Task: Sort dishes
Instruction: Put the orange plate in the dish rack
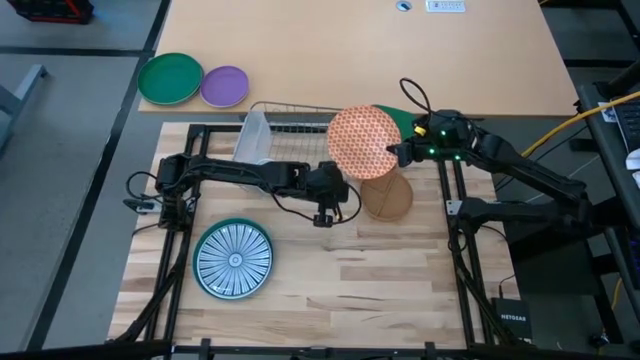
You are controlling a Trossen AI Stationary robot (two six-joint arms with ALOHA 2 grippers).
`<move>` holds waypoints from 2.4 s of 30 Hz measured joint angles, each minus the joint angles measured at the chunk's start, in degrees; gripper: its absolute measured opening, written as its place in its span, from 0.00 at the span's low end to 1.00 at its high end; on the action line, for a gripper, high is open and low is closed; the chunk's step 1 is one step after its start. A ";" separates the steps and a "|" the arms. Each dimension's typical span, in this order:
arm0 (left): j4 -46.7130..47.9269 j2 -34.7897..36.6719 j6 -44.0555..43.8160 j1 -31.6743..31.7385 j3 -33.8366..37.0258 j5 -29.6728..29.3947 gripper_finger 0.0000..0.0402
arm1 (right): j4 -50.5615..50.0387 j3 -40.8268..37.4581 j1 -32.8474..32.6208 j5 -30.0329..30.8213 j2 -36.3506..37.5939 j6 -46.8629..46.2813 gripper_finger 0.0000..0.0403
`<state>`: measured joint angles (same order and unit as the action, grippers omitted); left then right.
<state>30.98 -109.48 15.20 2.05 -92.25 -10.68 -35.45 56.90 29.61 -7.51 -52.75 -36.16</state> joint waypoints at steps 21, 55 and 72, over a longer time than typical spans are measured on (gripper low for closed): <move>-2.32 -2.29 1.87 -1.78 -0.13 -0.20 0.38 | -0.24 0.00 0.01 3.04 -0.92 -1.35 0.04; 55.59 17.91 -24.17 3.19 1.32 -16.48 0.14 | -2.13 0.00 0.00 1.97 -0.90 -2.39 0.04; 53.35 18.80 -29.12 4.36 21.17 -16.95 0.01 | -2.17 -0.02 -0.02 2.40 -2.22 -5.41 0.04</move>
<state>84.32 -90.67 -13.92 6.42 -71.08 -27.63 -37.62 56.88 29.58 -5.10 -54.97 -41.56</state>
